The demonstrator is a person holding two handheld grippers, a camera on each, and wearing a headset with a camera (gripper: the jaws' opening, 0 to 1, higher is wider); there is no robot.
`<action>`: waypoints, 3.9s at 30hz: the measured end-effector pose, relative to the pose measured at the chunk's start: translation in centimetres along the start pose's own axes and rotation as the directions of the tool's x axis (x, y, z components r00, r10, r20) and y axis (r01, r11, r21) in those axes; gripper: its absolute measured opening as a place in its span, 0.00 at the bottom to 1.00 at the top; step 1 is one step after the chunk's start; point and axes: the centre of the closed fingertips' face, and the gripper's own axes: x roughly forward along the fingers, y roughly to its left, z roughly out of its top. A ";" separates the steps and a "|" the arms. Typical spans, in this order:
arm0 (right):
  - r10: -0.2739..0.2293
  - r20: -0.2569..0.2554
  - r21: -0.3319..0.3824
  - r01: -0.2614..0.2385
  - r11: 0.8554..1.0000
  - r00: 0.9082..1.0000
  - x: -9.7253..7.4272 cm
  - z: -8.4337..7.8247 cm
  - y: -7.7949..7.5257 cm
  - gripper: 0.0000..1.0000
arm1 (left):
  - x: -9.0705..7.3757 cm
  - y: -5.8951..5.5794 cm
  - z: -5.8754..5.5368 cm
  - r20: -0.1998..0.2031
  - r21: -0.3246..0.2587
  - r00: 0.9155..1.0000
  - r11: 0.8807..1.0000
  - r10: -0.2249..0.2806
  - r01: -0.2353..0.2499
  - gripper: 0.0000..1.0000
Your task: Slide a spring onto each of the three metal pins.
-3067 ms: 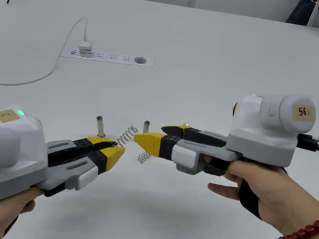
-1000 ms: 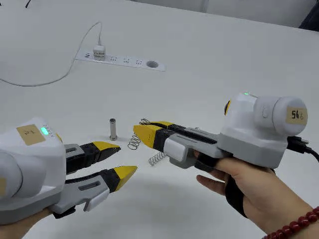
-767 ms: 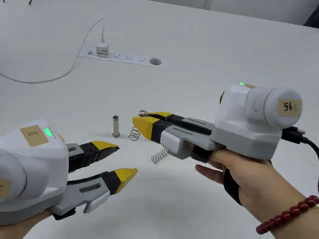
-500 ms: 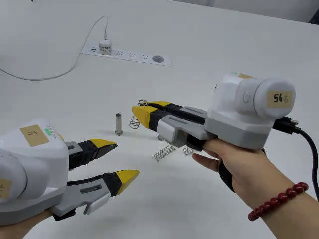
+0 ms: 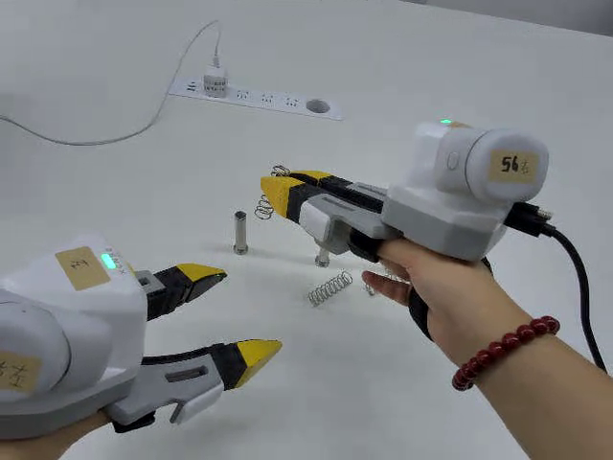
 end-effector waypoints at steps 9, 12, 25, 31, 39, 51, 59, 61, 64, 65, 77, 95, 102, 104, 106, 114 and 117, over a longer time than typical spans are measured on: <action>-0.022 0.006 -0.015 0.022 1.000 1.000 1.7 -0.4 -0.6 0.11 | 0.0 0.1 -0.2 0.009 -0.017 1.000 1.000 -0.001 0.001 0.58; -0.025 -0.005 -0.023 0.025 0.999 1.000 2.2 -0.7 -0.7 0.11 | -0.1 0.1 -0.3 0.013 -0.025 1.000 1.000 0.000 0.001 0.59; -0.035 -0.035 -0.046 0.034 0.998 0.999 3.8 -1.8 -1.1 0.11 | 0.0 0.1 -0.7 0.001 -0.028 1.000 1.000 0.008 -0.008 0.68; -0.027 -0.049 -0.092 0.023 0.995 0.998 4.4 -2.2 -0.7 0.11 | 0.0 0.3 -0.8 0.002 -0.041 1.000 0.999 0.014 -0.014 0.69; -0.036 -0.088 -0.214 0.017 0.977 0.995 4.6 -2.9 -0.4 0.11 | 0.0 0.4 -0.9 0.001 -0.048 1.000 0.999 0.021 -0.021 0.69; -0.059 -0.129 -0.284 0.020 0.959 0.990 4.8 -4.3 -0.5 0.11 | -0.1 0.6 -1.0 -0.002 -0.059 1.000 0.998 0.030 -0.030 0.68; -0.070 -0.168 -0.282 0.020 0.959 0.983 5.0 -5.5 -0.8 0.12 | -0.2 0.8 -1.0 -0.002 -0.065 0.999 0.997 0.035 -0.035 0.68; -0.074 -0.177 -0.272 0.023 0.962 0.982 5.0 -5.8 -0.9 0.12 | -0.2 0.8 -1.0 -0.003 -0.064 0.999 0.997 0.036 -0.036 0.68; -0.078 -0.184 -0.267 0.027 0.963 0.980 5.1 -6.1 -1.0 0.12 | -0.2 0.9 -0.9 0.000 -0.065 0.999 0.997 0.038 -0.038 0.68; -0.080 -0.186 -0.265 0.028 0.964 0.979 5.1 -6.2 -1.0 0.12 | -0.3 0.9 -0.8 0.001 -0.065 0.999 0.997 0.038 -0.038 0.68; -0.097 -0.215 -0.256 0.039 0.966 0.972 5.3 -7.3 -1.4 0.12 | -0.5 1.2 -0.8 0.006 -0.083 0.999 0.995 0.047 -0.046 0.68; -0.086 -0.203 -0.216 0.041 0.976 0.975 4.9 -6.6 -1.0 0.18 | -0.5 1.4 -0.7 0.001 -0.074 0.998 0.996 0.056 -0.056 0.67; -0.067 -0.178 -0.177 0.034 0.984 0.982 4.3 -5.0 -0.3 0.26 | -0.4 1.4 -0.4 0.001 -0.063 0.998 0.996 0.058 -0.058 0.67; -0.059 -0.171 -0.173 0.029 0.984 0.983 4.0 -4.5 -0.1 0.29 | -0.3 1.5 -0.4 -0.001 -0.057 0.998 0.997 0.058 -0.058 0.68; -0.058 -0.169 -0.173 0.029 0.984 0.984 3.6 -4.2 0.0 0.30 | -0.3 1.5 -0.2 0.001 -0.053 0.998 0.997 0.059 -0.059 0.68; -0.065 -0.187 -0.149 0.037 0.988 0.980 1.7 -3.4 0.0 0.43 | -0.3 1.8 0.1 -0.001 -0.047 0.998 0.997 0.068 -0.068 0.69; -0.066 -0.183 -0.156 0.038 0.987 0.981 1.0 -3.1 0.0 0.44 | -0.2 1.8 0.3 0.000 -0.044 0.998 0.997 0.070 -0.070 0.69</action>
